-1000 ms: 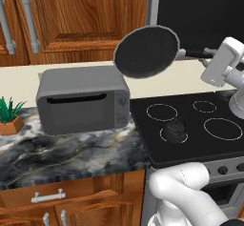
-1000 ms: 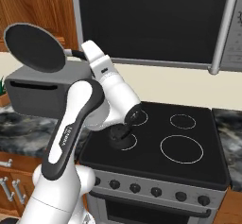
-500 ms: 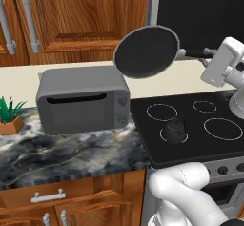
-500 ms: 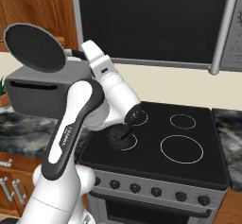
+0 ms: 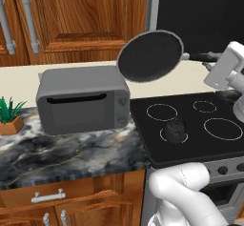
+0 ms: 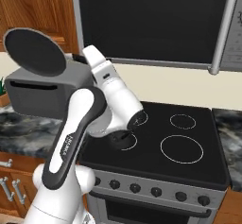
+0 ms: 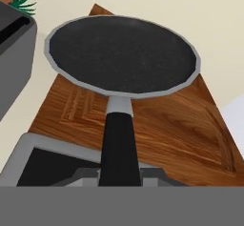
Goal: Pick the pan from the cabinet and place it on the stove. Then turn on the stove burner for the pan.
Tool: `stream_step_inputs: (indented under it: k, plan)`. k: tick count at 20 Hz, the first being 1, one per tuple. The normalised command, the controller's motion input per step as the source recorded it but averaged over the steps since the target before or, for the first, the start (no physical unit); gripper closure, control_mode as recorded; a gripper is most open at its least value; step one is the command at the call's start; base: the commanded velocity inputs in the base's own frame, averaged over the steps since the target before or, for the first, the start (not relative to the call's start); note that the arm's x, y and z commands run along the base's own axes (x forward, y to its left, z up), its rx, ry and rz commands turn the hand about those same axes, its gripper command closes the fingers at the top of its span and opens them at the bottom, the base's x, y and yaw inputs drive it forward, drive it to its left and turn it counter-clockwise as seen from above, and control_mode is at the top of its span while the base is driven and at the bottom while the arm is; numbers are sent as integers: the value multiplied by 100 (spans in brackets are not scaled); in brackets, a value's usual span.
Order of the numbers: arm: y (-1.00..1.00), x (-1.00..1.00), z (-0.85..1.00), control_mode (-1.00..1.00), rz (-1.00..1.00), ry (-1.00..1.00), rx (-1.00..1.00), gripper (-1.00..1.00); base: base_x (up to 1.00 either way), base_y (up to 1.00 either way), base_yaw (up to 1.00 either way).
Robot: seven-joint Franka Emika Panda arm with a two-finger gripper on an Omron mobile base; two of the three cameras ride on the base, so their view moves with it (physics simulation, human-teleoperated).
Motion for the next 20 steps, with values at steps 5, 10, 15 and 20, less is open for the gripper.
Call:
stream_step_inputs:
  k: [5, 10, 15, 20]
  plan:
    - [-26, -61, -28, -100, 0, 3, 0, 100, 0, 0, 0]
    - [-42, -40, -30, -100, -4, 13, 1, 100, 0, 0, 0]
    - [-60, -14, -32, -100, -6, 30, 3, 100, 0, 0, 0]
    - [-67, -18, -33, -100, -7, 34, 3, 100, 0, 0, 0]
